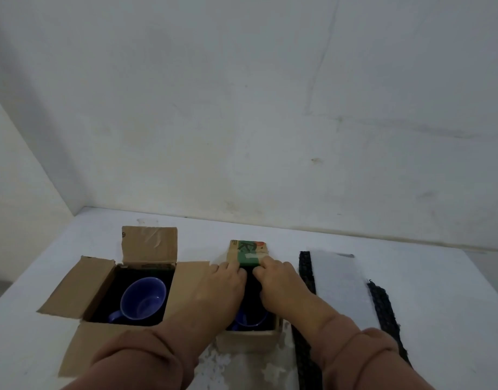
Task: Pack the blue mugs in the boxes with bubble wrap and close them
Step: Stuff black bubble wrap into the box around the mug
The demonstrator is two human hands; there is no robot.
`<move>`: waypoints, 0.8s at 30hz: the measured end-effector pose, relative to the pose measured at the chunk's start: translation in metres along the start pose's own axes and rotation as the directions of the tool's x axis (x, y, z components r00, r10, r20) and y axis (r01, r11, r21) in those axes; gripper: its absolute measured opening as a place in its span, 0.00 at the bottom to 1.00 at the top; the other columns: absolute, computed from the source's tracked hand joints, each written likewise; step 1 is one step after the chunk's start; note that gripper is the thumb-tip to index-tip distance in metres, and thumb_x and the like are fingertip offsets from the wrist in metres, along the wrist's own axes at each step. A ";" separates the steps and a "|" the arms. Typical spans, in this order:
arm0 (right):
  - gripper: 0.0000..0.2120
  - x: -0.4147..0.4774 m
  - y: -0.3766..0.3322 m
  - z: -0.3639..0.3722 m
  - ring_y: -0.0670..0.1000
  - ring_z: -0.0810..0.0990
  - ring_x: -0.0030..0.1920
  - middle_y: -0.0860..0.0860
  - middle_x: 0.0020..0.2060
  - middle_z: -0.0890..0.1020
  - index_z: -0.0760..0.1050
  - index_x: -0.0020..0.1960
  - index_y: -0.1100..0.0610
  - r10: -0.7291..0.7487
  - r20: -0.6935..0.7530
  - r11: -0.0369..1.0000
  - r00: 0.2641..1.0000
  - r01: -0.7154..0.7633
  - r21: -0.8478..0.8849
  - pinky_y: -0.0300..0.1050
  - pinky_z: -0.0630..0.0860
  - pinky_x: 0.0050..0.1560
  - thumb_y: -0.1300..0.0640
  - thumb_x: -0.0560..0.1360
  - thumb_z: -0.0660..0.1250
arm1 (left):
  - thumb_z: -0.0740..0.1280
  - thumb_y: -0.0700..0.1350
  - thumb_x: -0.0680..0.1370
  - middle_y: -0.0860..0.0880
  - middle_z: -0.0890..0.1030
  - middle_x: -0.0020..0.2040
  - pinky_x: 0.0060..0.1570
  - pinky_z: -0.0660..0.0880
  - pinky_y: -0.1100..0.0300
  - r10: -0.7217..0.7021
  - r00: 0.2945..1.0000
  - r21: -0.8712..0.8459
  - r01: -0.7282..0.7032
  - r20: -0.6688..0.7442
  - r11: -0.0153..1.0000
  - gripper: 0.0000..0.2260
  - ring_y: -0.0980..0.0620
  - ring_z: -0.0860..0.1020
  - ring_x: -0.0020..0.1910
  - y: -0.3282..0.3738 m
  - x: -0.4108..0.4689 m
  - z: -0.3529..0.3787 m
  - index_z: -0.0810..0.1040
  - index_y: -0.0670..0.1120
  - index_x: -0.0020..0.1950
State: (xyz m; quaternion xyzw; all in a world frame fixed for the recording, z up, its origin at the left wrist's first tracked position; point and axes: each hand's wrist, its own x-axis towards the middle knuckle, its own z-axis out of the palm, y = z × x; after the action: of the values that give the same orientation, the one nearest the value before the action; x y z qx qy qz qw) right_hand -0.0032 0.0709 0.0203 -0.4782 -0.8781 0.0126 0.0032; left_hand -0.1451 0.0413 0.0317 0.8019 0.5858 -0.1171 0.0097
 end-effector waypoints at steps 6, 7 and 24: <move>0.11 -0.004 -0.001 0.000 0.56 0.78 0.29 0.55 0.33 0.79 0.76 0.38 0.55 -0.068 0.045 0.994 0.997 0.072 -0.085 0.49 0.78 0.42 0.63 0.57 0.72 | 0.66 0.44 0.73 0.42 0.68 0.64 0.62 0.62 0.49 0.054 0.998 0.106 -0.057 0.034 0.993 0.19 0.41 0.65 0.64 -0.003 0.000 -0.001 0.71 0.43 0.63; 0.12 -0.002 -0.002 0.004 0.53 0.77 0.26 0.52 0.29 0.78 0.75 0.33 0.53 -0.048 0.046 0.992 0.998 0.053 -0.111 0.47 0.80 0.40 0.62 0.54 0.74 | 0.67 0.44 0.73 0.43 0.69 0.64 0.62 0.61 0.49 0.044 0.998 0.117 -0.048 0.040 0.992 0.19 0.41 0.65 0.64 -0.002 0.001 -0.002 0.72 0.43 0.63; 0.15 -0.001 -0.017 0.010 0.50 0.78 0.28 0.49 0.28 0.78 0.75 0.29 0.51 0.070 0.134 0.982 0.988 -0.046 -0.181 0.43 0.75 0.35 0.52 0.48 0.78 | 0.66 0.42 0.75 0.44 0.75 0.60 0.72 0.51 0.46 0.073 0.991 0.072 -0.082 0.116 0.994 0.13 0.44 0.71 0.63 0.001 0.012 -0.011 0.77 0.44 0.59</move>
State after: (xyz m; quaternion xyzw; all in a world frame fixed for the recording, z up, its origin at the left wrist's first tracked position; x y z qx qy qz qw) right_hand -0.0176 0.0608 0.0105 -0.5000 -0.8595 -0.0321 -0.1013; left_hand -0.1389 0.0544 0.0402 0.8159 0.5477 -0.1843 0.0166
